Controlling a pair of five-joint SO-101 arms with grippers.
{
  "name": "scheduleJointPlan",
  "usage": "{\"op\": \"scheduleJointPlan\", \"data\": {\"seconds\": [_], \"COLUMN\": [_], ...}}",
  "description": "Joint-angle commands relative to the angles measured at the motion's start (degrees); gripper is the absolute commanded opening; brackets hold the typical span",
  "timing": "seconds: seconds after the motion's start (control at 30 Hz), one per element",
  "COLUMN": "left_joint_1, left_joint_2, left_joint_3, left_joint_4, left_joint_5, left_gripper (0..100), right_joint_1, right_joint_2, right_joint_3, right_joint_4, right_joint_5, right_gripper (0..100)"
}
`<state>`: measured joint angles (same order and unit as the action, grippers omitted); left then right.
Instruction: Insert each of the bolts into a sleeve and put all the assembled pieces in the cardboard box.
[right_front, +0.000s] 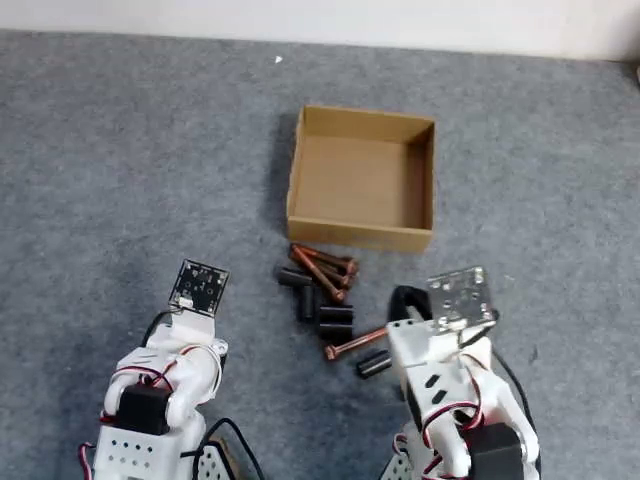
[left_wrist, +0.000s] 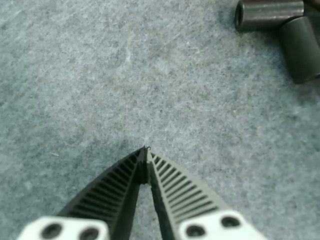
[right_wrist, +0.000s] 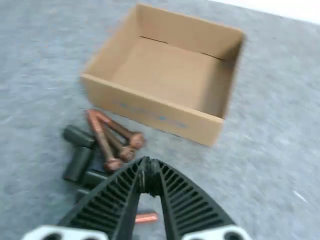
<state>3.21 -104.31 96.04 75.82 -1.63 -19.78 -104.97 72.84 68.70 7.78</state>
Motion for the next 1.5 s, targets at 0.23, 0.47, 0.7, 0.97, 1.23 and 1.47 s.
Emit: {"op": "scheduleJointPlan", "data": {"seconds": [0.23,0.47,0.7,0.97,1.23,1.47], "left_joint_1": [0.8,0.8,0.8,0.8,0.8,0.8], "left_joint_2": [-0.7,-0.7,-0.7,-0.7,-0.7,-0.7], "left_joint_3": [1.1,1.1,1.1,1.1,1.1,1.1], "left_joint_4": [0.3,0.3,0.3,0.3,0.3,0.3], "left_joint_5": [-0.1,-0.1,-0.1,-0.1,-0.1,-0.1], "left_gripper": [1,1,1,1,1,1], "right_joint_1": [-9.5,-14.2,-16.0,-20.1,-23.1,-22.8], "right_joint_2": [32.4,61.1,82.9,99.1,106.3,113.2], "right_joint_3": [-15.1,-29.1,-40.4,-48.5,-50.4,-50.7], "right_joint_4": [-4.9,-4.9,-5.1,-5.3,-10.8,-12.1], "right_joint_5": [-2.4,-3.0,-12.0,-13.1,-15.6,-15.7], "right_gripper": [1.0,2.6,15.0,15.0,15.0,14.9]}}
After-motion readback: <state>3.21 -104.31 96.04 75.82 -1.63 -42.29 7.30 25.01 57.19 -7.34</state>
